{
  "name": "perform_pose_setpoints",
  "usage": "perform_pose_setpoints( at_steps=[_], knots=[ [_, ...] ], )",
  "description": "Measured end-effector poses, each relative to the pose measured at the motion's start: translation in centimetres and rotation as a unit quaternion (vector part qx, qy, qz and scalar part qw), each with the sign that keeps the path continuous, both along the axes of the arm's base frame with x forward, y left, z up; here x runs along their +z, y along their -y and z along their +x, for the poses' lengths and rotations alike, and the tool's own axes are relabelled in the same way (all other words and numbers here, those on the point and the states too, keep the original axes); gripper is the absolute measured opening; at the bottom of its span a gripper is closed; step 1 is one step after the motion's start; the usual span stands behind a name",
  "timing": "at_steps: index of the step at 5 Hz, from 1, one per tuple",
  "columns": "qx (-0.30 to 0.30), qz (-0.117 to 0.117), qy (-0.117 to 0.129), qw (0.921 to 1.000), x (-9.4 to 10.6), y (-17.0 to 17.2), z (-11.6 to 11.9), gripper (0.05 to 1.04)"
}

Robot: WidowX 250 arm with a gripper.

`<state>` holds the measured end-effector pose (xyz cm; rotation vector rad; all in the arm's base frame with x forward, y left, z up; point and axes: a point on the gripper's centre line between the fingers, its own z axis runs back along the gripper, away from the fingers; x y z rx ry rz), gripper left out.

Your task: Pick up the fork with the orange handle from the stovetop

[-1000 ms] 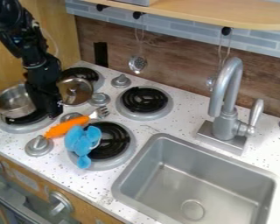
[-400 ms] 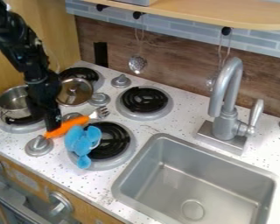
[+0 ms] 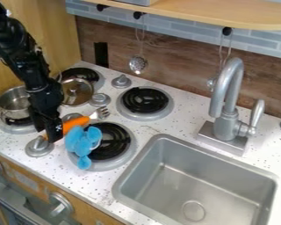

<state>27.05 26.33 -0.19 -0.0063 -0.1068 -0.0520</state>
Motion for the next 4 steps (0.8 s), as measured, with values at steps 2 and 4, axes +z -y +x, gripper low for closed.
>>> perform_pose_setpoints(
  at_steps=[2, 4],
  knots=[
    [0.020, 0.004, 0.001, 0.9998, -1.4, -0.8, 0.7, 0.427],
    [0.036, 0.017, 0.003, 0.9992, -1.9, -2.3, 1.6, 0.402]
  ],
)
